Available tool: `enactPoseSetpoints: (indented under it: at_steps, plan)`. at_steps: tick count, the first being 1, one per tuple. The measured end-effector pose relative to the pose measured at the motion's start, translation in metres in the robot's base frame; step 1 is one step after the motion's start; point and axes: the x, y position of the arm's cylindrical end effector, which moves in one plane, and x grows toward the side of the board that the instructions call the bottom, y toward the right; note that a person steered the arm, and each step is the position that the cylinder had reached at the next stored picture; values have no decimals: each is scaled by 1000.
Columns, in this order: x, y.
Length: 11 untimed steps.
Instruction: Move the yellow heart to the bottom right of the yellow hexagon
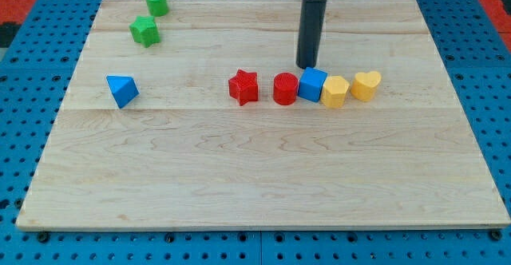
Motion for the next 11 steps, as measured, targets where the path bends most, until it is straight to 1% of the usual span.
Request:
enactPoseSetpoints:
  at_steps: [1,2,3,4,11]
  plan:
    - [-30,17]
    - [-69,53]
    - [-76,81]
    - [-79,97]
    - [-83,134]
